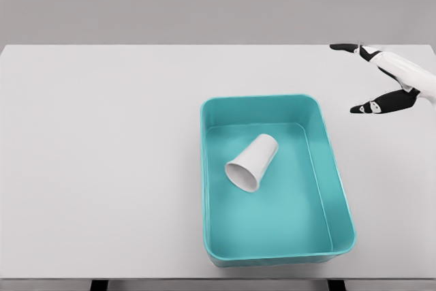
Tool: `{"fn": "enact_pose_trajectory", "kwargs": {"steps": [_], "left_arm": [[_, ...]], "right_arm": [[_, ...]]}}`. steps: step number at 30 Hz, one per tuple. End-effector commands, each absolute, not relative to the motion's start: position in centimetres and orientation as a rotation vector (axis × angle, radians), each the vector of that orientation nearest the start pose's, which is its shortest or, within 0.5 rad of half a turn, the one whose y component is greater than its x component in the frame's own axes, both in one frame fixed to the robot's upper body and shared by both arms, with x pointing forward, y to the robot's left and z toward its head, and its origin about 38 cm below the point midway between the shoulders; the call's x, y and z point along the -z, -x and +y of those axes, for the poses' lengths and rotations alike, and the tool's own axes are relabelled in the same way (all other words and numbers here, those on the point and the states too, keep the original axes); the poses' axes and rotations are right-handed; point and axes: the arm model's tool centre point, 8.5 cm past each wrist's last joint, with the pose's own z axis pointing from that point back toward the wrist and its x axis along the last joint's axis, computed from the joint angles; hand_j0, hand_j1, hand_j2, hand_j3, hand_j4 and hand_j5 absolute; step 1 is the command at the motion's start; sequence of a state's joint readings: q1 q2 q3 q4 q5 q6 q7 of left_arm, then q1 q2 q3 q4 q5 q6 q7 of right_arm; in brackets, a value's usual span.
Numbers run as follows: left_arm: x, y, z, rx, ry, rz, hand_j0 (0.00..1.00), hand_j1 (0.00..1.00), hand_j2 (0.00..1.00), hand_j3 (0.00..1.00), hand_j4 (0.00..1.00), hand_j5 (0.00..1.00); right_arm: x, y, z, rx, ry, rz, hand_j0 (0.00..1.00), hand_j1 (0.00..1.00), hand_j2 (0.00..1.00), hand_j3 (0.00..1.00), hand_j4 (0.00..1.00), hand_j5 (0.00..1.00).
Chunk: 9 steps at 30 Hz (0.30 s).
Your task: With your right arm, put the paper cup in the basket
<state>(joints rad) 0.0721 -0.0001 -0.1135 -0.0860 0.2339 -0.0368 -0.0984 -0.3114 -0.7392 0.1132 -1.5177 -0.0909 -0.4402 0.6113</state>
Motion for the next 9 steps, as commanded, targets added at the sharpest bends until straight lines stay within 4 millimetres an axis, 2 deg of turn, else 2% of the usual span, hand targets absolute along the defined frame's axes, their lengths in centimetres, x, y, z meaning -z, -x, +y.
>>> {"fn": "enact_pose_trajectory", "kwargs": {"steps": [1, 9], "left_arm": [[26.33, 1.24, 26.04, -0.115, 0.021, -0.06, 1.0, 1.0, 1.0, 1.0, 1.0, 1.0], [26.33, 1.12, 26.03, -0.115, 0.021, -0.065, 1.0, 1.0, 1.0, 1.0, 1.0, 1.0]], "right_arm": [[-24.0, -40.51, -36.5, -1.33, 0.158, -1.746, 1.0, 1.0, 1.0, 1.0, 1.0, 1.0], [-23.75, -40.53, -36.66, -1.321, 0.157, -1.738, 1.0, 1.0, 1.0, 1.0, 1.0, 1.0]]}}
